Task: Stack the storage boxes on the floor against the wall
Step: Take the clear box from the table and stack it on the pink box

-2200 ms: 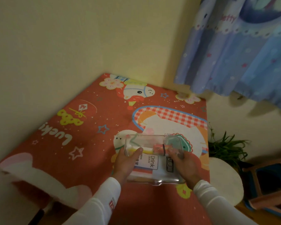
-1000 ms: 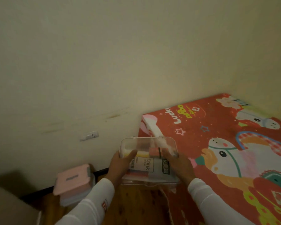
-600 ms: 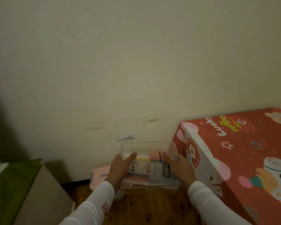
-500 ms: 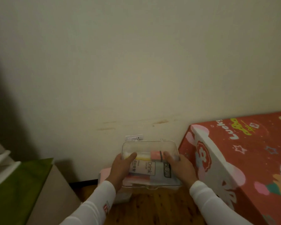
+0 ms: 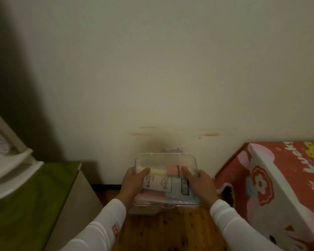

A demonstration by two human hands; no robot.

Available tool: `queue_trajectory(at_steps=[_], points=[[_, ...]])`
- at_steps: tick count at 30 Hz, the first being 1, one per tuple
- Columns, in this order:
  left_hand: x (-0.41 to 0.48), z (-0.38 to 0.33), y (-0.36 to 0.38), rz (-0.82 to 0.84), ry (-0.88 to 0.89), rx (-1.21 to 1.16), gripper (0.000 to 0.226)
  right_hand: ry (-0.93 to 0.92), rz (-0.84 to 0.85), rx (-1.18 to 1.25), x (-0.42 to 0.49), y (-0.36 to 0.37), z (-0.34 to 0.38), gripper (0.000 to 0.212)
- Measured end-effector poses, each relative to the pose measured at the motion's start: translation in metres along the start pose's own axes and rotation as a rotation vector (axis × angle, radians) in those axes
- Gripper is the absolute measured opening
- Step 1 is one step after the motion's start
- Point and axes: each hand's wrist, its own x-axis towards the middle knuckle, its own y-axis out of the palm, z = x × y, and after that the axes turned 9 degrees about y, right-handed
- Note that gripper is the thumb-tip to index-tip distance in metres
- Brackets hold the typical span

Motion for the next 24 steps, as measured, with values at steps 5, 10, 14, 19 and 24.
queue_trajectory(at_steps=[5,10,14,19,24], points=[[0.048,0.0,0.003,-0.01,-0.029,-0.046,0.042,0.01,0.049,0.004,0.054,0.022,0.018,0.056],[0.103,-0.005,0.01,-0.031,-0.059,-0.067,0.033,0.014,0.101,0.008,0.123,0.05,0.034,0.048],[0.14,-0.001,0.012,-0.085,-0.112,-0.084,0.03,0.07,0.159,0.019,0.163,0.073,0.035,0.051],[0.177,0.018,0.003,-0.082,-0.154,-0.065,0.032,0.143,0.201,0.023,0.186,0.097,0.033,0.054],[0.215,0.057,-0.01,-0.042,-0.239,-0.018,0.038,0.217,0.162,0.011,0.21,0.131,0.02,0.052]])
